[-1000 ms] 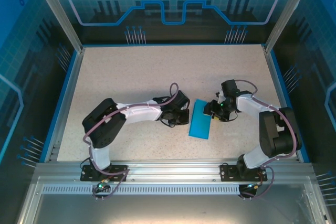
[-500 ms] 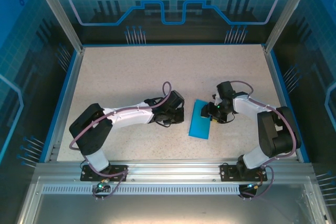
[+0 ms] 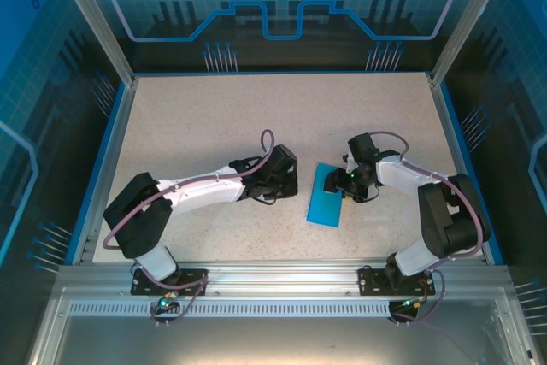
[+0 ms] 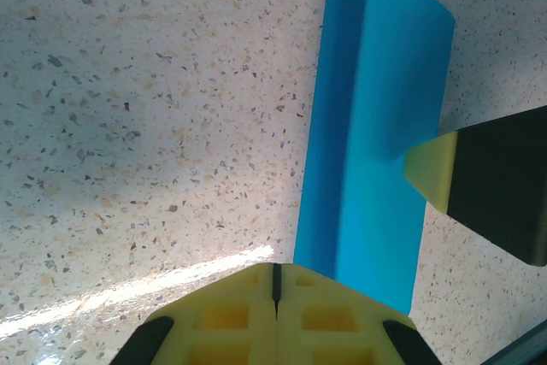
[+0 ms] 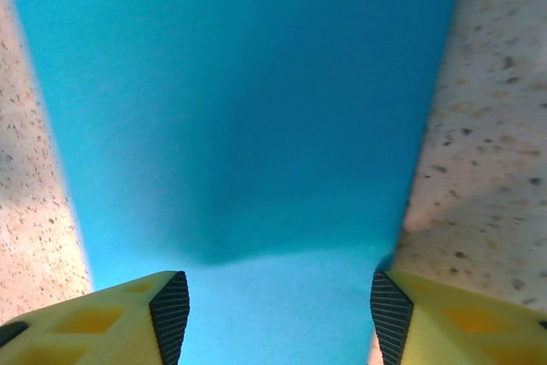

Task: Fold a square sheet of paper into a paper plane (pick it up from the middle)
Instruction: Pick up the square sheet of paper from the center of the table.

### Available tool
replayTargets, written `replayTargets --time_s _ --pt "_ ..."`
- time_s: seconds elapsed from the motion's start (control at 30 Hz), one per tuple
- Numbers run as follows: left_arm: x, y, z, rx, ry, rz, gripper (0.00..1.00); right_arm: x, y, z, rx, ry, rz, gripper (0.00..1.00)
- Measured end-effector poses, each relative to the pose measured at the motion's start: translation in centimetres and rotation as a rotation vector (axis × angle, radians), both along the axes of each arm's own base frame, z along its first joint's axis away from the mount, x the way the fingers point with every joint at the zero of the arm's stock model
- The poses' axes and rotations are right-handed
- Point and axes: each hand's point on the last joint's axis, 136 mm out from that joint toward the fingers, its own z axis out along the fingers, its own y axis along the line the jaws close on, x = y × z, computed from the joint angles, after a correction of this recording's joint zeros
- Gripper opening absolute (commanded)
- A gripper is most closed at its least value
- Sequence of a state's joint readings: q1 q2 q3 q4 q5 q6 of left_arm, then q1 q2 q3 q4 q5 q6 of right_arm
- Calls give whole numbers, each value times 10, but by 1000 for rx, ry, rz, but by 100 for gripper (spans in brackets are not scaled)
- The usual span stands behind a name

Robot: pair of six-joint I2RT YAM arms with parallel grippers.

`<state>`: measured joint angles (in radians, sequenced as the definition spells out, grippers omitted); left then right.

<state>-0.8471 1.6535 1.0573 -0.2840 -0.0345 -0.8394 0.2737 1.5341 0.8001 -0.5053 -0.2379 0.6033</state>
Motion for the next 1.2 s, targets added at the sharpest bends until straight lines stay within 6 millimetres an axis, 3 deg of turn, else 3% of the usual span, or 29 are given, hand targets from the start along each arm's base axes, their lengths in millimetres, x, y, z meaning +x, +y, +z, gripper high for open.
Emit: replayTargets --time_s 0.7,0.97,1.2 --pt "-3 3 -5 11 10 0 6 1 2 -6 30 4 -32 66" --pt "-3 4 -5 14 9 2 5 -4 38 2 115 -14 43 63" --pt "-3 11 3 13 -13 15 6 -3 54 10 137 -26 59 44"
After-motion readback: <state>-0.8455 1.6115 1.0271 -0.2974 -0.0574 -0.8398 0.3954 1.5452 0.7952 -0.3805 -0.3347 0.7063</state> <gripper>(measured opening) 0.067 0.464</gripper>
